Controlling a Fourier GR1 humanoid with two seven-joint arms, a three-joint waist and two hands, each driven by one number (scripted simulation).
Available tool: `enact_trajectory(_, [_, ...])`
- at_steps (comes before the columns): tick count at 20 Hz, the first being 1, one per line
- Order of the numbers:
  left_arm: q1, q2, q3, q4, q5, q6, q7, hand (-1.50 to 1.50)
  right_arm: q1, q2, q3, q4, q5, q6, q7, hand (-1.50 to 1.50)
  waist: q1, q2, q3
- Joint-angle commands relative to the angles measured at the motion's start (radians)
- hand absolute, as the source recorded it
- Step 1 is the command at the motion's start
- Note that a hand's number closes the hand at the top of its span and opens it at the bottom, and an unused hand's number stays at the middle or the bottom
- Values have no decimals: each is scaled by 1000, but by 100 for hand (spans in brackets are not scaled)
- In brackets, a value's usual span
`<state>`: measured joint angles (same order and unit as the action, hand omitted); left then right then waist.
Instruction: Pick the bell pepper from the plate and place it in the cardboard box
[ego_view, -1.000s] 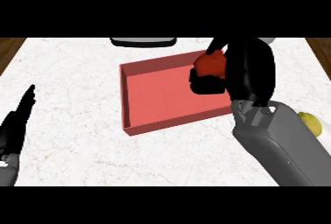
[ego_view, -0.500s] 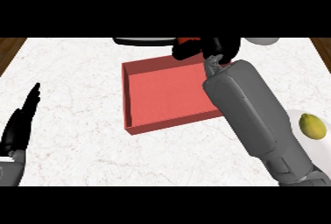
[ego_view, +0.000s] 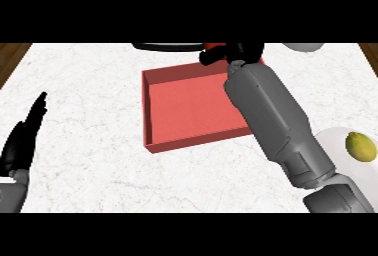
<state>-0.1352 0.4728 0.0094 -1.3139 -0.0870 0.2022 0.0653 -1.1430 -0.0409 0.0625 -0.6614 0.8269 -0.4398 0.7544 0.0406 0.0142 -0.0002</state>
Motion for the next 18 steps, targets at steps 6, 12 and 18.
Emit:
enact_trajectory(6, [-9,6,35,31,9,-37,-32,0,-98,4,-153,241,-111,-125,-212,-150,5,3,0])
enact_trajectory(12, [-1,-27,12,6,-27,-3,-8,0,-92,20,-174,232,-107,-313,-353,-150,2,2,0])
enact_trajectory(18, [67,-14,43,-18,-15,-14,-24,0,-6,10,-236,67,-199,-399,-456,-150,-30,-16,1])
